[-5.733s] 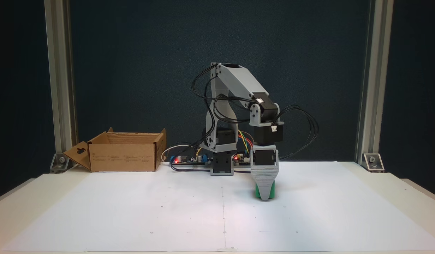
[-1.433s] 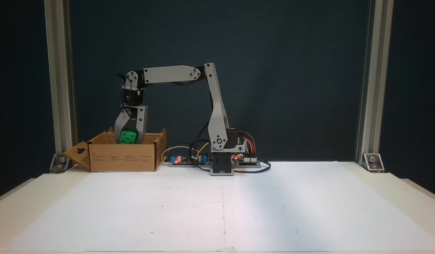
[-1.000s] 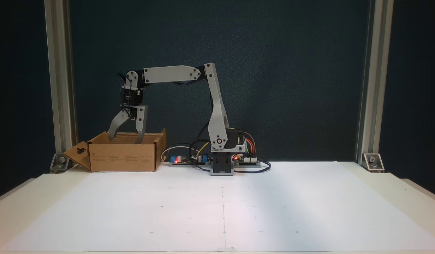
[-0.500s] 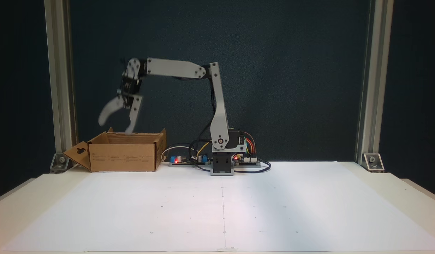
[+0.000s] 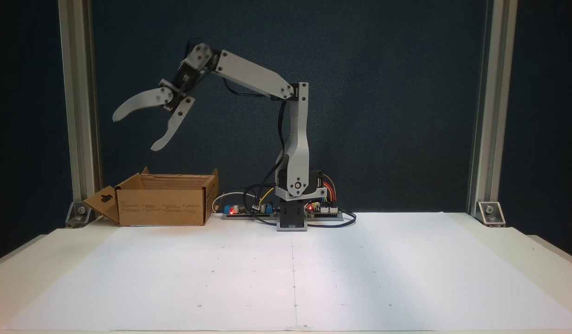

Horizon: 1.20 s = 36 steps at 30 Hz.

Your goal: Grasp a green dice and put it in the bin.

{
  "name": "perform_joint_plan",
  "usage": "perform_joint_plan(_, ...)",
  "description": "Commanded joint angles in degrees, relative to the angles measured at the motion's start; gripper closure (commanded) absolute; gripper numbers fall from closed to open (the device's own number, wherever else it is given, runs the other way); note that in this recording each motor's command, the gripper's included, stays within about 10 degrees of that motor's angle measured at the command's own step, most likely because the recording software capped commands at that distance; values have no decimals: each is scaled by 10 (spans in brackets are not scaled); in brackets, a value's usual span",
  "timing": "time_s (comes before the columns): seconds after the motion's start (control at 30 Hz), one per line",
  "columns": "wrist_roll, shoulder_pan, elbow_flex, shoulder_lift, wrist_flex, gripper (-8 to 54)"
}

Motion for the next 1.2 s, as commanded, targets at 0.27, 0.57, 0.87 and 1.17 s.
perform_joint_plan(0.27,46,-241,-30,149,-98,21)
perform_joint_plan(0.57,54,-462,-29,162,-149,23)
perform_joint_plan(0.87,52,-574,122,206,-204,-1)
perform_joint_plan(1.17,-9,-666,467,318,-342,0)
